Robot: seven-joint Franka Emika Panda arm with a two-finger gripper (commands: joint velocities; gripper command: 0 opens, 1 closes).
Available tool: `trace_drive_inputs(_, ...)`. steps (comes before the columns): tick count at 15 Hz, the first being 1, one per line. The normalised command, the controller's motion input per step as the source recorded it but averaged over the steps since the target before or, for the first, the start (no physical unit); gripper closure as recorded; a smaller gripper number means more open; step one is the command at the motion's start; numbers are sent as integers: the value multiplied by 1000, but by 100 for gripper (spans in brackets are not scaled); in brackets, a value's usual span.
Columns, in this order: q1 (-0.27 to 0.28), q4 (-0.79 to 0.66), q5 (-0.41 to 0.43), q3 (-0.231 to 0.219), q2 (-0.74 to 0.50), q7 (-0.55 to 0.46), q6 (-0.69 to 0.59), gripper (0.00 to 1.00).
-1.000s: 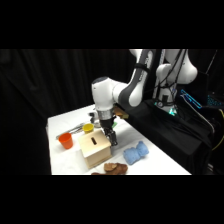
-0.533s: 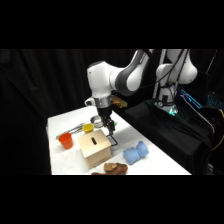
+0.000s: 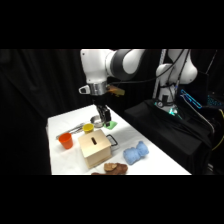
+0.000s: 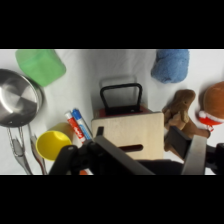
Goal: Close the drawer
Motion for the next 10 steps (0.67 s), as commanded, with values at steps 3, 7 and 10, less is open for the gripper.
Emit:
trace_drive_inputs(3,-11,186,-59,-42,-162,-63,-318,0)
trace_drive_inputs(7,-17,181,-14,-23,-134,-130,-302,0)
trace_drive_inputs(10,-10,186,-2,-20,-86,-57,-271,0)
